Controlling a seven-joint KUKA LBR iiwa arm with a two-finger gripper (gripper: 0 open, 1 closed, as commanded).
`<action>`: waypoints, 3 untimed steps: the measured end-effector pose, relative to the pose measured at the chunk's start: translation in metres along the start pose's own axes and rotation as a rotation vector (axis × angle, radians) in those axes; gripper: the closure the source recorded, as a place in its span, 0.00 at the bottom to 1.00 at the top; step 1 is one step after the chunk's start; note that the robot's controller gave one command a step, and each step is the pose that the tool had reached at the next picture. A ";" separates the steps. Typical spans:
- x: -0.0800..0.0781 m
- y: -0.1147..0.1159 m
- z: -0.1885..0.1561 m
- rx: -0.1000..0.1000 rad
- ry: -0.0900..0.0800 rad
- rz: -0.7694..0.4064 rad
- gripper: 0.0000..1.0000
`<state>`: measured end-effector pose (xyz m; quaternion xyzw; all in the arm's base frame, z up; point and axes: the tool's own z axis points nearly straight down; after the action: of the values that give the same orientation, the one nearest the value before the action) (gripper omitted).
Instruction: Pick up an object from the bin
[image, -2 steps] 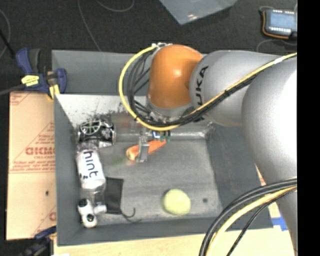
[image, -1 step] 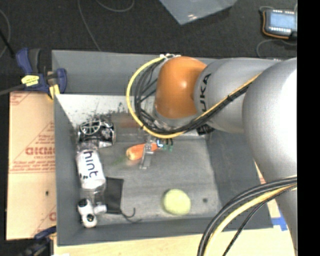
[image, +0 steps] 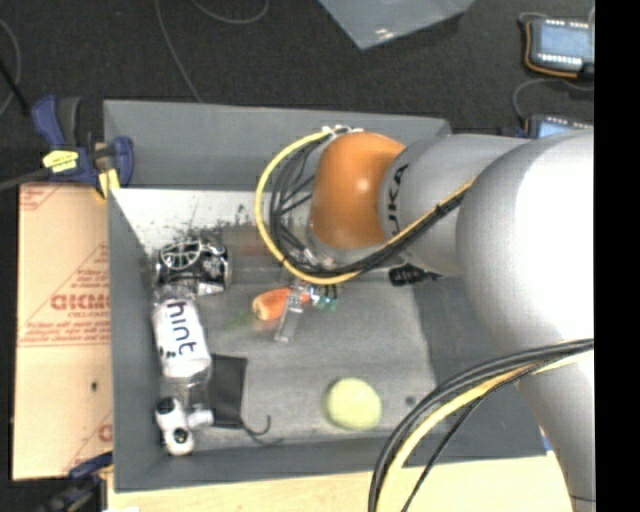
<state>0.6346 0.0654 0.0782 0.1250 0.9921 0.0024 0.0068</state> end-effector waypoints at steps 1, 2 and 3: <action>-0.006 -0.007 0.024 0.000 0.000 0.004 0.00; 0.003 0.011 0.007 -0.002 -0.004 0.001 1.00; 0.003 0.011 0.007 -0.002 -0.004 0.002 1.00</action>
Offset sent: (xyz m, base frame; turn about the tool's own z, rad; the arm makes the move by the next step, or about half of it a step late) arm -0.0013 0.0122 -0.0082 0.0028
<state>0.6347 0.0767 0.0710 0.1259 0.9920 0.0034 0.0091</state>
